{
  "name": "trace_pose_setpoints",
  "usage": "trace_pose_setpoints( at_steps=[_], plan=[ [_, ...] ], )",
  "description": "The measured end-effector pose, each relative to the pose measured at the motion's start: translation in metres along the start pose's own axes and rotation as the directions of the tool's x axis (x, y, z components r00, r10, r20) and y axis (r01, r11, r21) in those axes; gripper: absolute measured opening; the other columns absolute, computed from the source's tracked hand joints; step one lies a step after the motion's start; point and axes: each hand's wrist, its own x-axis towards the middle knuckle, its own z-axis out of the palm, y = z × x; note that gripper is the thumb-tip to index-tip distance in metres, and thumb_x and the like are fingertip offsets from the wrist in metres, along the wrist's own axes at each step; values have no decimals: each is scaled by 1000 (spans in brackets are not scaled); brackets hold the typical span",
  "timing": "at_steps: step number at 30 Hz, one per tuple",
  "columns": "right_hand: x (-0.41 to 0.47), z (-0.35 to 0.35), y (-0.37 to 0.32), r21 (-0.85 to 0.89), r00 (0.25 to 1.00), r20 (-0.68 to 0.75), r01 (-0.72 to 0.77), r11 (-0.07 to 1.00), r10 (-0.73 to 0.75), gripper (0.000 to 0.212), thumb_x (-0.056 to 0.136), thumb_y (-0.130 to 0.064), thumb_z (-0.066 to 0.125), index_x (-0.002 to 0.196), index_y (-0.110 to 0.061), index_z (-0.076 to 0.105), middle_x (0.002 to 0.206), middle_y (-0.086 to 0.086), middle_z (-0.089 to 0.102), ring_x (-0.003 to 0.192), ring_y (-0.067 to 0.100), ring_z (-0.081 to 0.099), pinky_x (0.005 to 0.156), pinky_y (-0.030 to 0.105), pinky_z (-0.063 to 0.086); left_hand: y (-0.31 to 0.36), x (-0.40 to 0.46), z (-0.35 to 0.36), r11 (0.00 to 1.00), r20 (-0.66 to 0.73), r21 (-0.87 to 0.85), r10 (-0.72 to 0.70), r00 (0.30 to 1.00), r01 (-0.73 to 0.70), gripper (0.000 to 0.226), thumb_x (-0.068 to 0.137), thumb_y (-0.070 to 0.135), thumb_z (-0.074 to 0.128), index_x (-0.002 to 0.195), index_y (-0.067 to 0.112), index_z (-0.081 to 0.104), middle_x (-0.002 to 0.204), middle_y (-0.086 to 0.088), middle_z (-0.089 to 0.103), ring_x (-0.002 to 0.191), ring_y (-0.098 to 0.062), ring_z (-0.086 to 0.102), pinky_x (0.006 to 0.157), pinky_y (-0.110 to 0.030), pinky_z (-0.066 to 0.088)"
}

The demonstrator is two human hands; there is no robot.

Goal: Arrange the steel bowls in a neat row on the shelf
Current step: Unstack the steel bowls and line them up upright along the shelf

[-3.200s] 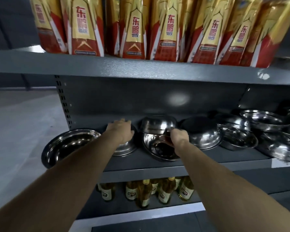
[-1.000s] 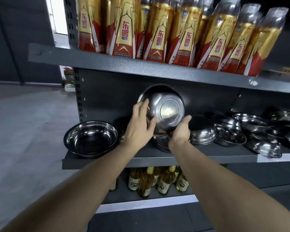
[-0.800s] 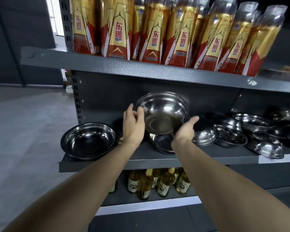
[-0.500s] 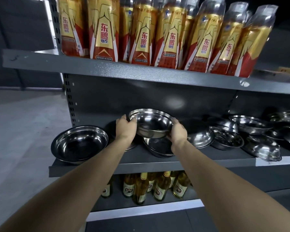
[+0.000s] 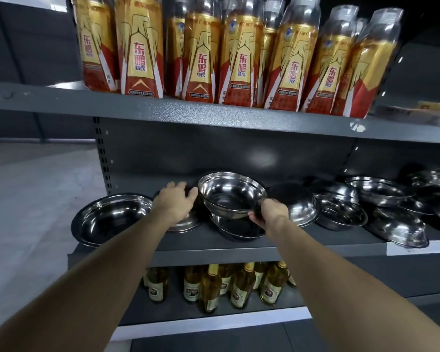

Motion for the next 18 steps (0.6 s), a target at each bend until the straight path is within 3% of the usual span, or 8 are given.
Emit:
trace_pose_setpoints(
  at_steps=[2,3,6,9,14,18],
  plan=[
    [1,0,0,1,1000,1,6,1000,-6,25,94,-5,53,117,-5,62,84,16,68,52,21,64,39,23,53,-7,-5,-7,943,-13,326,73,997,-65,57,100,52,28,141,19,47,138,-12,50,129,-32,45,111,-47,32],
    [2,0,0,3,1000,1,10,1000,-10,27,94,-5,53,120,-6,62,84,16,68,52,21,65,39,22,52,-10,-6,-10,915,10,396,79,997,-76,56,101,51,26,143,20,45,141,-12,48,133,-32,41,114,-48,27],
    [2,2,1,16,1000,7,8,1000,-8,37,94,-5,54,131,-7,56,94,17,69,53,20,64,39,22,53,-17,-11,-17,909,80,413,33,996,-63,57,102,48,22,151,22,34,153,-12,38,144,-34,27,119,-52,17],
    [2,8,-1,21,999,12,32,999,-33,40,93,-5,54,133,-10,52,103,18,69,53,20,64,40,22,53,-20,-14,-26,882,71,470,-3,998,-30,55,102,44,22,151,20,34,154,-13,36,144,-36,26,118,-55,16],
    [-5,39,-2,-11,996,71,59,998,-58,24,91,0,52,114,-1,58,97,18,66,39,20,63,37,23,53,-45,-20,-58,844,-27,521,-130,991,125,50,101,38,26,142,16,43,147,-13,44,138,-33,35,116,-54,21],
    [-21,81,5,-59,983,163,92,994,-81,22,89,5,47,109,6,56,81,20,66,31,18,60,32,21,48,-80,-32,-85,828,-77,516,-211,975,220,48,101,39,28,139,15,46,143,-13,48,132,-32,41,114,-53,26]
  ],
)
